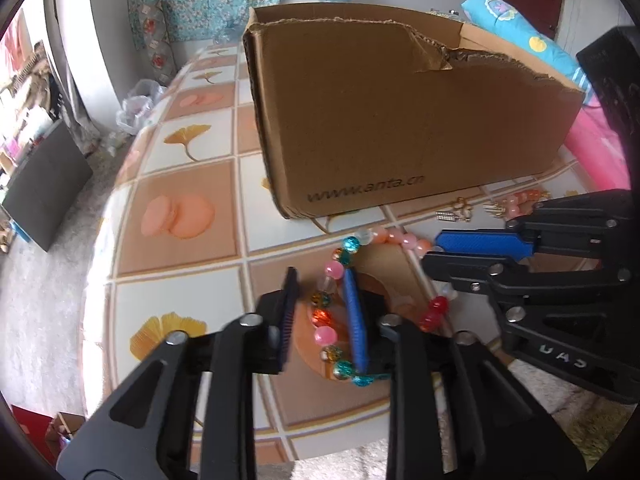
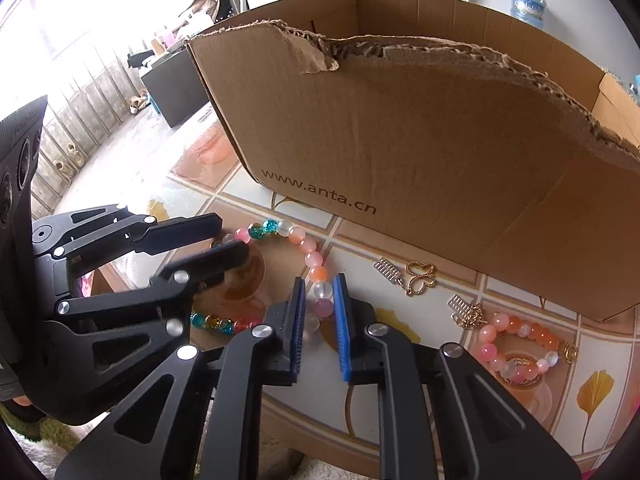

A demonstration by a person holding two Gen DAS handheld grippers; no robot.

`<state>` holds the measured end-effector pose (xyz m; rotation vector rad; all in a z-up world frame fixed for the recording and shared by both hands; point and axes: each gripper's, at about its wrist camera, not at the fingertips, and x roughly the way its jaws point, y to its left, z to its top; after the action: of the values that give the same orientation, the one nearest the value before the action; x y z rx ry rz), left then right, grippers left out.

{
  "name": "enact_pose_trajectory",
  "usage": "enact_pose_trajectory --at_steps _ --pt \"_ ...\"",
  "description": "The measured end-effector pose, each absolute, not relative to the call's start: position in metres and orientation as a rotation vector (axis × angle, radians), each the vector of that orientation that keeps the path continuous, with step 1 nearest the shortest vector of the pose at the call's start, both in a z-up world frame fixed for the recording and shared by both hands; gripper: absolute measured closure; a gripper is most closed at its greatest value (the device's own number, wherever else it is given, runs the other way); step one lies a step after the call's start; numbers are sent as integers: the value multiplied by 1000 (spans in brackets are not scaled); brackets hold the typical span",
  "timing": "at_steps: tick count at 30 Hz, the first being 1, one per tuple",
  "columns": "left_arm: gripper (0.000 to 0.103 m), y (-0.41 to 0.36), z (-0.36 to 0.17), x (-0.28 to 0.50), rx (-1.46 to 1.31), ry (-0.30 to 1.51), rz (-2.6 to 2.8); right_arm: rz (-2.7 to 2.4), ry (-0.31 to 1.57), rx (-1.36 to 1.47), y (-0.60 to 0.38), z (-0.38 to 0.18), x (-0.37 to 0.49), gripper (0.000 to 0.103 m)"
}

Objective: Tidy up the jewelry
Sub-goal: 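Close the left gripper on the multicolour bead bracelet and lift it, then carry the bracelet over the box with the left gripper and release it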

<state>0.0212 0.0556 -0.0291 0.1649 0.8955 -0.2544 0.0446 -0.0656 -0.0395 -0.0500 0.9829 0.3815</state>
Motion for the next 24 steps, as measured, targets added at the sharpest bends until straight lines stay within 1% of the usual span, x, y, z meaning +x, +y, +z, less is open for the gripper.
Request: enact_pose_trajectory --at_steps 2,6,13,19,24 --pt "94 58 -29 22 152 892 -249 382 985 -37 -67 -39 45 93" --pt "94 64 -26 22 107 892 -264 375 974 -5 -75 -37 46 93" --pt "94 68 -9 9 74 837 -314 354 909 1 -87 -21 31 93" --pt "94 65 14 -5 82 779 -333 355 847 4 -93 -1 13 93" --pt "95 64 44 -16 49 719 -379 359 779 9 -101 26 -3 93"
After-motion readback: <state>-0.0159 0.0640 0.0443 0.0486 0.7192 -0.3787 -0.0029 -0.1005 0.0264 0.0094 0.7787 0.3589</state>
